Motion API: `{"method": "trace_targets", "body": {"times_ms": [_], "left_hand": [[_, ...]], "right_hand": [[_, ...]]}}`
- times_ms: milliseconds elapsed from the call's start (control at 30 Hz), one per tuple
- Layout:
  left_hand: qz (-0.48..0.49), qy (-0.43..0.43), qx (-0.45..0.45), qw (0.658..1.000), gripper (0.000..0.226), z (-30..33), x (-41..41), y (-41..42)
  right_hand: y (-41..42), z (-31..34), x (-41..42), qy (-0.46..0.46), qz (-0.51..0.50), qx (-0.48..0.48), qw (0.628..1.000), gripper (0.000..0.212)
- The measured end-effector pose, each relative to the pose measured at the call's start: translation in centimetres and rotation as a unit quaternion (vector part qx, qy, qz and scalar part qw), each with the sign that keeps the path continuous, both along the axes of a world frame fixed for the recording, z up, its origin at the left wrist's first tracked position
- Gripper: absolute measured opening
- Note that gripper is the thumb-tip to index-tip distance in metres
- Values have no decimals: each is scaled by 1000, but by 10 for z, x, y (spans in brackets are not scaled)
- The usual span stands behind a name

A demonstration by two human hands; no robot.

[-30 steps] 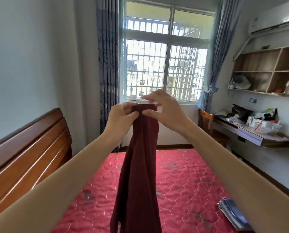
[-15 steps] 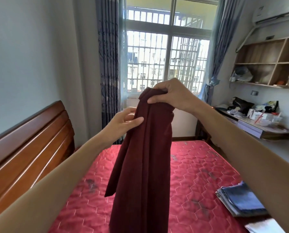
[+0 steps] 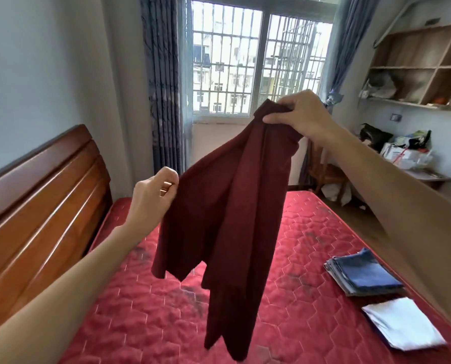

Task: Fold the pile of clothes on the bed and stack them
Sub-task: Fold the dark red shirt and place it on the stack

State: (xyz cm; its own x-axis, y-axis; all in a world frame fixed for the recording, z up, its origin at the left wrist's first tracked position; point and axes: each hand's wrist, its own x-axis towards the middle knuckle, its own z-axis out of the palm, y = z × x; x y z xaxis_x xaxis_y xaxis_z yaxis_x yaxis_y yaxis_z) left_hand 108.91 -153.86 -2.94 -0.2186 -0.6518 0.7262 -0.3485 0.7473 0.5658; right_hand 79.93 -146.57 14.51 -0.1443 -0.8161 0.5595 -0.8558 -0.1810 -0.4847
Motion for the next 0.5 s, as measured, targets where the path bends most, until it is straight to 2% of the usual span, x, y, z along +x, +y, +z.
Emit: {"method": "trace_targets", "body": {"times_ms": [67,167,333,500], "left_hand": [[13,-38,-73,997,26,-11,-7,13],[34,-73,-85,993,21,-32,-35,39],[44,-44,58,996,27,-58,-102,80],[55,-69,134,987,64,-63,-144,86]], "right_hand": [[-1,1,2,8,-18,-14,1000,32],[-3,4,13,26,-36,-20,999,34],[-10,3,30,80,-92,-25,992,42],[-11,-2,38,89,-108,-24,990,40]]}}
